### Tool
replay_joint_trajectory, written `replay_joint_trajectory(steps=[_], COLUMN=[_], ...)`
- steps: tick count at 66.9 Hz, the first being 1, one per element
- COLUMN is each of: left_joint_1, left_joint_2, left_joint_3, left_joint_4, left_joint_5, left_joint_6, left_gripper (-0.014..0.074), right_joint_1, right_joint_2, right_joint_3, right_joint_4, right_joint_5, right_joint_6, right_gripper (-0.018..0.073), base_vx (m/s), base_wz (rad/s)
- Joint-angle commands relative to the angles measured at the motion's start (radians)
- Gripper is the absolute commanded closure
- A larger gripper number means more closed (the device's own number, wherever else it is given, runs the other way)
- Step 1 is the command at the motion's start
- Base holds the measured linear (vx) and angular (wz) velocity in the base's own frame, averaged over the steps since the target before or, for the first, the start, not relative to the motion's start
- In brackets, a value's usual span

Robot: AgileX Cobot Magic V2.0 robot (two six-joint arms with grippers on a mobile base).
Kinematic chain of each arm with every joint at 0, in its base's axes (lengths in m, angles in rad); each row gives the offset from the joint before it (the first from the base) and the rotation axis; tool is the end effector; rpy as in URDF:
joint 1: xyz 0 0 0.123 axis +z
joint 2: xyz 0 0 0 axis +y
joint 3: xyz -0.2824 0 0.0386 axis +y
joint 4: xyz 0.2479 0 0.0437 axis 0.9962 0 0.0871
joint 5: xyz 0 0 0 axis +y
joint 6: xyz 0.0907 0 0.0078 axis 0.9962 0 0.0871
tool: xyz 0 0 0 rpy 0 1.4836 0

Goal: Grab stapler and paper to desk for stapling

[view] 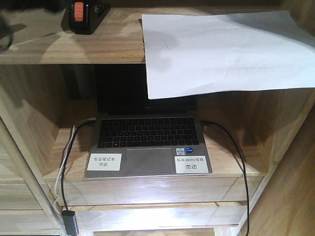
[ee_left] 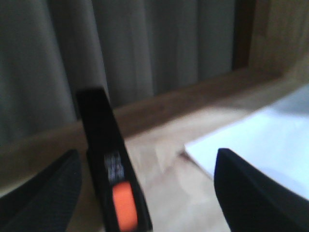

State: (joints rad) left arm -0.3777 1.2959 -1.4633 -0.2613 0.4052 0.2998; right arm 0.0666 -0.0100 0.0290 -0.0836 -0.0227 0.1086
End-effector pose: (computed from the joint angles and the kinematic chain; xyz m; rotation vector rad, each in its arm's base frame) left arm 0.2636 -0.1146 0.4771 0.4463 1.6600 -0.3239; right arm 0.0564 0.0039 0.2059 -0.0323 1.4801 0.0757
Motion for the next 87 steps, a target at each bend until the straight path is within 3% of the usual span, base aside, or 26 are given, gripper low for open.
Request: replay_joint_trajectory(steps=[1, 5, 13, 29, 37, 69, 79, 87], left_joint_1=[-0.007, -0.007, -0.007, -0.007, -0.007, -0.007, -0.007, -0.007], left_joint_2=[0.046, 0.092, 0.180, 0.333, 0.391, 0.473, 0.495, 0.499], left_joint_3=[-0.141, -0.216, -0.365, -0.625, -0.698, -0.717, -0.717, -0.718], left_joint_4=[0.065, 0.133, 0.228, 0.238, 0.285, 0.343, 0.342, 0.342], left_joint_5=[-0.015, 0.028, 0.146, 0.339, 0.398, 0.455, 0.468, 0.455], left_joint_6=[-0.105, -0.188, -0.267, -0.277, -0.324, -0.375, -0.375, -0.375], left_gripper=[0.0046, 0.0046, 0.0046, 0.0046, 0.0046, 0.0054, 0.0128, 0.0267], right_joint_1=[-0.001, -0.001, -0.001, -0.001, -0.001, -0.001, -0.001, -0.001], right_joint_2=[-0.009, -0.009, -0.009, -0.009, -0.009, -0.010, -0.010, -0.010], right_joint_3=[0.022, 0.022, 0.022, 0.022, 0.022, 0.022, 0.022, 0.022], right_joint_4=[-0.005, -0.005, -0.005, -0.005, -0.005, -0.005, -0.005, -0.005], right_joint_5=[-0.079, -0.079, -0.079, -0.079, -0.079, -0.078, -0.078, -0.078], right_joint_6=[-0.005, -0.005, -0.005, -0.005, -0.005, -0.005, -0.005, -0.005], right_gripper=[0.0568, 0.0568, 0.0568, 0.0568, 0.0568, 0.0568, 0.0568, 0.0568], base_vx=[0.00, 0.00, 0.00, 0.00, 0.00, 0.00, 0.00, 0.00], base_wz=[0.00, 0.00, 0.00, 0.00, 0.00, 0.00, 0.00, 0.00])
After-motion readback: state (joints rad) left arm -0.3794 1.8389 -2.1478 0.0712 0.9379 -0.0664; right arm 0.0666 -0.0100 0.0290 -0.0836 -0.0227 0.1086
